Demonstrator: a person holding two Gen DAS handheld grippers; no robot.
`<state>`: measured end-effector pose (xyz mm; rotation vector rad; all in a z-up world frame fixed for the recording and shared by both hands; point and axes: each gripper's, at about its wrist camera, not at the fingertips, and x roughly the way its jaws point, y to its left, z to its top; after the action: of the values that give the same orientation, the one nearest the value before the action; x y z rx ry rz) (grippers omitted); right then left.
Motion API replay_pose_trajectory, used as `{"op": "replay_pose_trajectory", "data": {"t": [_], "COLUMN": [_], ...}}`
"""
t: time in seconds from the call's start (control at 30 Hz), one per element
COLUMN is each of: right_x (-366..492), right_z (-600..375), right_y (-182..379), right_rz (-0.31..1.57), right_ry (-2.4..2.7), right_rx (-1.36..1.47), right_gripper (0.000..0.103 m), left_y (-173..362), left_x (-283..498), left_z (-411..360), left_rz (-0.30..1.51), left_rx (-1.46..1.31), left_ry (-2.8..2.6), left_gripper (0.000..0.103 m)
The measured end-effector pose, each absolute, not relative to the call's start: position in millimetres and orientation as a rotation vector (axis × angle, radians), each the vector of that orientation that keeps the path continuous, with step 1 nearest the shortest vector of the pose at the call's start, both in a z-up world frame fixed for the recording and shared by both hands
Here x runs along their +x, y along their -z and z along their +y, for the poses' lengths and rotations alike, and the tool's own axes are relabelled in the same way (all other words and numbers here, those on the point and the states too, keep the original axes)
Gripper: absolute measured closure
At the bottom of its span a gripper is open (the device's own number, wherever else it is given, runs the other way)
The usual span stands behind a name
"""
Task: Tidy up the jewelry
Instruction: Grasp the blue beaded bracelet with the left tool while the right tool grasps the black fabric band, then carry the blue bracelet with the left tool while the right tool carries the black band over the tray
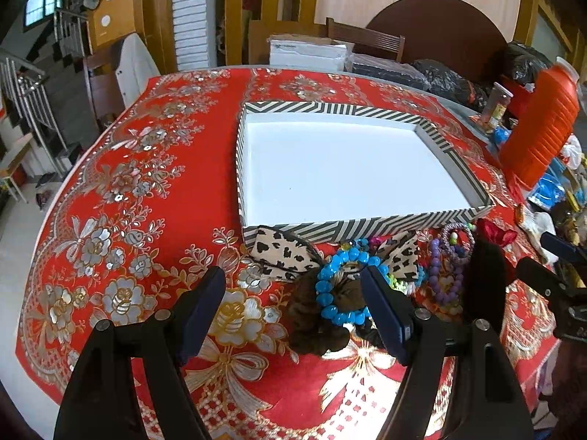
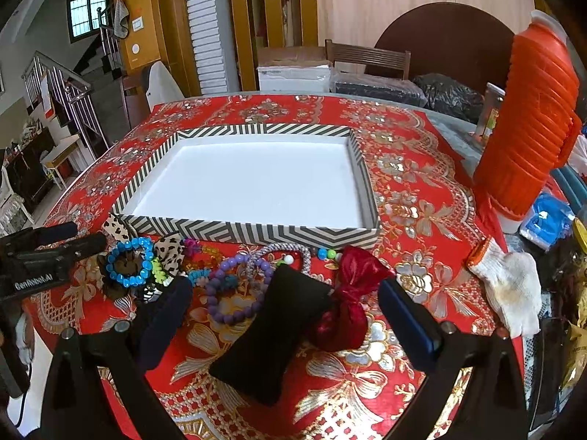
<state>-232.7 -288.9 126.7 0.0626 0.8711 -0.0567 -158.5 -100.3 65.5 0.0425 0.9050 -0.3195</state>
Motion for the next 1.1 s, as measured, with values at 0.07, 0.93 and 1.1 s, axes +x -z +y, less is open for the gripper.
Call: {"op": "replay_pose_trajectory", "data": {"t": [0.07, 0.93, 1.1], "right_x": [-236, -233, -224], "right_z": [-294, -295, -285], "right_y": [-126, -85, -72], "right_rz": [0.877, 0.977, 1.004], "right_ry": [0.058, -0.028, -0.058], "right_rx": [0.069, 0.152, 0.147], "right_gripper": [0.001, 0.023, 0.052], "left_y": [-68, -41, -37], "left_x": [-160, -131, -129], "left_z": [-96, -125, -128], "left_rz": [0.916, 1.033, 1.04], "left_rx": [0.037, 0.094, 0.112], "left_ry": [0.354, 0.499, 0.504], "left_gripper": [0.029, 0.066, 0.088]}}
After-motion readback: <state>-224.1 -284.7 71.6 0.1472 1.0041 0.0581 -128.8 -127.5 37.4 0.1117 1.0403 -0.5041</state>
